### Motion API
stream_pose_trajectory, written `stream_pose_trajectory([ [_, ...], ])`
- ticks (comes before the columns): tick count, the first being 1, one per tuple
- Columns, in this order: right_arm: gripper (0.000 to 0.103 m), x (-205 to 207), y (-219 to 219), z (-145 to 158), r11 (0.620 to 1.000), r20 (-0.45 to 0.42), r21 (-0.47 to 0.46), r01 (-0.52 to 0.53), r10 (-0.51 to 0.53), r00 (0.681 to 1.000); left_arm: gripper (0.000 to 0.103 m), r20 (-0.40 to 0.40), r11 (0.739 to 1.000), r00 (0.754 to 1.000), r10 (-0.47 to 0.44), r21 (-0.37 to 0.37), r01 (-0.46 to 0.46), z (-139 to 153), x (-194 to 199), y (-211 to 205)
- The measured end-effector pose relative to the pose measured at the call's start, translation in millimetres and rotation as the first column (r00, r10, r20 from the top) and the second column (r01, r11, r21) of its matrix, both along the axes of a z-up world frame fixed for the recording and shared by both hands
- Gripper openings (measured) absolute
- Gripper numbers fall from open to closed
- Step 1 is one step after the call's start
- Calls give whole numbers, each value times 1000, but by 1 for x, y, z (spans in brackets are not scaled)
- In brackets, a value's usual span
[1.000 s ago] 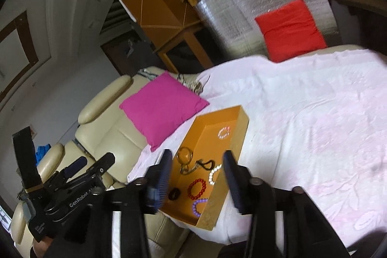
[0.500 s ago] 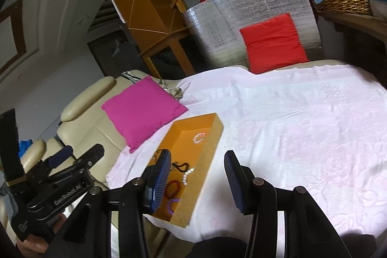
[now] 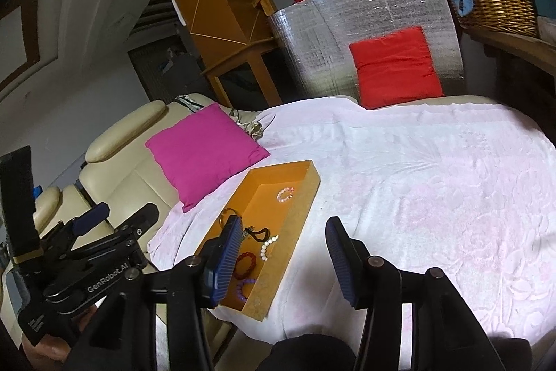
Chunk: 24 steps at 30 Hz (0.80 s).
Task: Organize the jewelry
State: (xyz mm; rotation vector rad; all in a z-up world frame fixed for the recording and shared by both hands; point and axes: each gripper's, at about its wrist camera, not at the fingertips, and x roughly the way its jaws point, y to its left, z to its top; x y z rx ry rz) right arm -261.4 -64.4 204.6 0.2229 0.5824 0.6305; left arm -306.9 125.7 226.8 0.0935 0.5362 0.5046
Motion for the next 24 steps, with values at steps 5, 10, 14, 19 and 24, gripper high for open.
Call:
stream_pose_trajectory([
  [5,58,-5,10,2,1000,9,-17,-11,11,1000,86,8,1000,1000,27,5,-27,-1,-7,13],
  [10,61,-17,29,7,997,42,-66,-40,43,998,86,15,998,998,60,-14,-60,-2,-15,31],
  [14,61,-28,49,11,991,68,-107,-82,89,994,86,21,995,995,97,-33,-96,-3,-22,48],
  [19,63,-36,72,14,982,65,-148,-116,127,990,86,30,989,990,141,-54,-140,-4,-32,68],
  [24,63,-42,93,13,969,49,-210,-131,144,988,86,44,982,983,177,-66,-174,-7,-44,86],
])
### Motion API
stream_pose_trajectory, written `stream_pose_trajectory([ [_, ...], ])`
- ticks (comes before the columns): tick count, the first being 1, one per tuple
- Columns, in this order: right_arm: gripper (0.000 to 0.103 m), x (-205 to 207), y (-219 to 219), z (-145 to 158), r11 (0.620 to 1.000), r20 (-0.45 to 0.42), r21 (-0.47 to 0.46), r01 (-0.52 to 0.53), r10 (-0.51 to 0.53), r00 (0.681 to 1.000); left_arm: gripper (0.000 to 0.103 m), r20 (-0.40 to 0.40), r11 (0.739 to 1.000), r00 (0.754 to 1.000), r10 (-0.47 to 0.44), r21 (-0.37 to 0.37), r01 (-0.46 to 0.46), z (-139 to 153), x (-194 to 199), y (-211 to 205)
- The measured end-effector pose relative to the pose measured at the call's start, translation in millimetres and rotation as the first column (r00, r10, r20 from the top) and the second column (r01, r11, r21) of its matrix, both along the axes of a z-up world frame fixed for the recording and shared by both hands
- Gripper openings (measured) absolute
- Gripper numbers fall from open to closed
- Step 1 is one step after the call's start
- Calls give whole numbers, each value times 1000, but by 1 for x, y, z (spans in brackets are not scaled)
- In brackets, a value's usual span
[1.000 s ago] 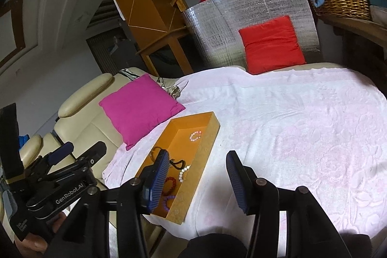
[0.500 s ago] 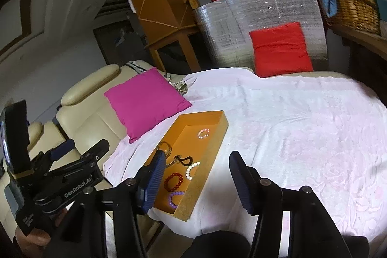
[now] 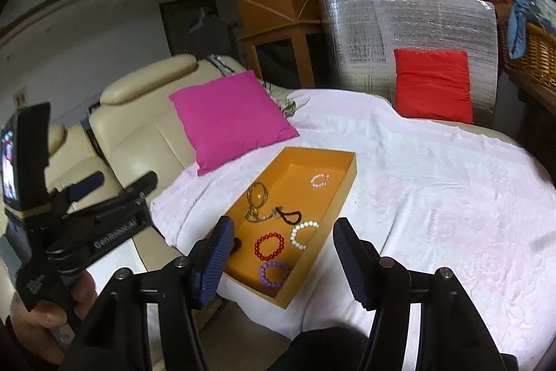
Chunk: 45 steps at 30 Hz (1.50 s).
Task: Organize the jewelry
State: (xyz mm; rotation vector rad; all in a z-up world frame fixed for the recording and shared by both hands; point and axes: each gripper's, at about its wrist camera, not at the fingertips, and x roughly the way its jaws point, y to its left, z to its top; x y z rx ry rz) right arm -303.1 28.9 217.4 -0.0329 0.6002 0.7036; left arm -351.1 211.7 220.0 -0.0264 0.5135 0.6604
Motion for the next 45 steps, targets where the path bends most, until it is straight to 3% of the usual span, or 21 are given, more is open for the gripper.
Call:
stream_pose_trajectory([
  [11,64,-9,29,-1,998,-11,-45,-34,33,999,86,13,999,999,33,-25,-33,-7,-21,25],
  [22,64,-10,40,-2,996,-6,-68,-52,52,999,86,-4,999,1000,17,-36,-18,-14,-18,30],
  [45,64,54,75,-26,992,-61,-109,-63,57,997,86,-66,998,997,33,-52,-36,-33,26,54],
])
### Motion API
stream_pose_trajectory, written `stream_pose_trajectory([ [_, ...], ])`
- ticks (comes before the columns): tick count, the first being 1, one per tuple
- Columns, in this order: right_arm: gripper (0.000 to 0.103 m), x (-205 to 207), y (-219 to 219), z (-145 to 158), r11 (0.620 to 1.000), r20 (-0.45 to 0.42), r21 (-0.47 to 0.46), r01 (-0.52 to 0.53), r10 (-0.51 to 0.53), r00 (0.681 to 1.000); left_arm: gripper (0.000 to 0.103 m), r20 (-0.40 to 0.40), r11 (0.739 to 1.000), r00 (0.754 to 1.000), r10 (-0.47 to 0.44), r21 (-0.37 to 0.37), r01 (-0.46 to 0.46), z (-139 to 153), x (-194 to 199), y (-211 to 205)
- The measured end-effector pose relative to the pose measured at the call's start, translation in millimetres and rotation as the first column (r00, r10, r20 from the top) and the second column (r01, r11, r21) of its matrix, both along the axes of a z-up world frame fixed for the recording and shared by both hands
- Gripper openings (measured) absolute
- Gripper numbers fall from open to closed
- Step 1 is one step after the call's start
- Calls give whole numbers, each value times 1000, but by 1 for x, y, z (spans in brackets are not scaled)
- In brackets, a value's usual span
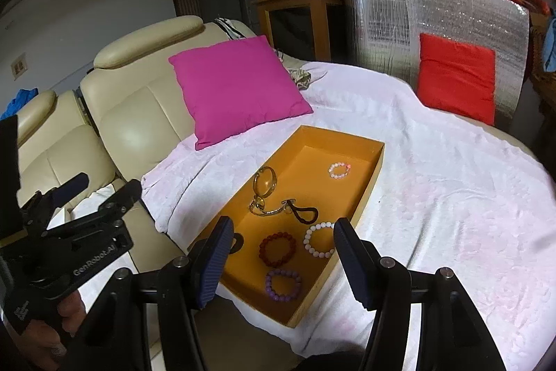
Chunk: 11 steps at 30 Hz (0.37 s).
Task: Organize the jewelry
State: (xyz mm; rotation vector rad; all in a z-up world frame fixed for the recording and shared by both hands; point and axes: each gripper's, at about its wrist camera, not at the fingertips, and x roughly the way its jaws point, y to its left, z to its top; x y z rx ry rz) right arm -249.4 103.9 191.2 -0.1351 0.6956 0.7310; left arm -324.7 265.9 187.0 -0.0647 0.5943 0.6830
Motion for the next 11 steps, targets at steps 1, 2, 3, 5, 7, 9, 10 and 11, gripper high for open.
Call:
stream_pose_trajectory([
  [1,64,4,2,-2,1000,-8,1,-3,3,1000,86,-2,1000,1000,3,2,-3,0,2,1],
  [2,64,6,3,-3,1000,-12,3,-7,7,1000,86,-7,1000,1000,6,5,-6,-1,3,1],
  [3,64,9,4,-4,1000,-15,4,-10,10,1000,86,-10,1000,1000,9,8,-9,-1,4,1],
  [5,64,16,5,-6,1000,-24,14,-17,17,1000,86,-21,1000,1000,21,20,-20,-3,9,0],
  [7,64,24,2,-8,999,-35,32,-14,15,999,86,-31,999,999,15,32,-14,-4,14,-4],
  [9,64,36,-10,-9,998,-46,59,6,-3,999,86,-42,999,999,7,50,-4,-3,25,-14],
  [10,64,44,-19,-10,997,-52,74,23,-19,998,86,-49,999,999,-20,46,22,-2,36,-23],
  [11,64,54,-33,-12,995,-59,88,49,-44,997,86,-53,998,997,-51,36,53,-2,45,-32],
])
